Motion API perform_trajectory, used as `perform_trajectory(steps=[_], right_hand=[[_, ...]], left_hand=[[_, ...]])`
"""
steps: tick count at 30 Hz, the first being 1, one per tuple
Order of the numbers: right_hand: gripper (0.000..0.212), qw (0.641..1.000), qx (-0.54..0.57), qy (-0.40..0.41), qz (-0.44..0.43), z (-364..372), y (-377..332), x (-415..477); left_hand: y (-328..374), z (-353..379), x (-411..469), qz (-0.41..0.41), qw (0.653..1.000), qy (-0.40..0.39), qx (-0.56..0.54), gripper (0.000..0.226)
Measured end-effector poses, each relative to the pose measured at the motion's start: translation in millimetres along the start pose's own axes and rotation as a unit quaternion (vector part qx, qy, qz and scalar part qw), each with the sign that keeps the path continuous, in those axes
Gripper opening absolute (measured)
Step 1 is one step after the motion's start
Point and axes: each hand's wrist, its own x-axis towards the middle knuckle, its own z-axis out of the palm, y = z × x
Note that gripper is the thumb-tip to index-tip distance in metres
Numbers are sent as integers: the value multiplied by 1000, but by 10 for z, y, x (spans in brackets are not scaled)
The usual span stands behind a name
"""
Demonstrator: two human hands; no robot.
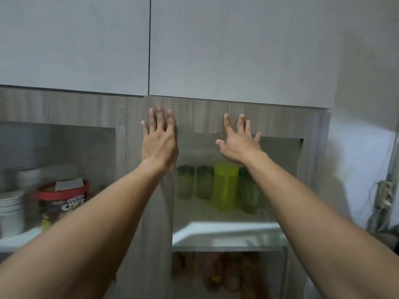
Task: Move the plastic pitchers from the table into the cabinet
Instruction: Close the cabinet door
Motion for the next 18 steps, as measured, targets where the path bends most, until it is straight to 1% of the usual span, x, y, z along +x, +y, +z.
perform_trajectory(steps=[3, 6, 9, 18], right_hand=[[79, 1000, 15, 16, -9, 171, 26, 145], [76, 998, 27, 50, -16, 332, 51, 230], [76, 996, 37, 76, -21, 439, 66, 303], [78, 995, 41, 77, -43, 490, 104, 391]], left_hand=[[48, 143, 100, 0, 999, -24, -24, 67], [60, 234, 182, 13, 998, -46, -49, 70], [25, 336, 245, 11, 998, -48, -47, 73], [-53, 516, 295, 7, 999, -32, -42, 78]])
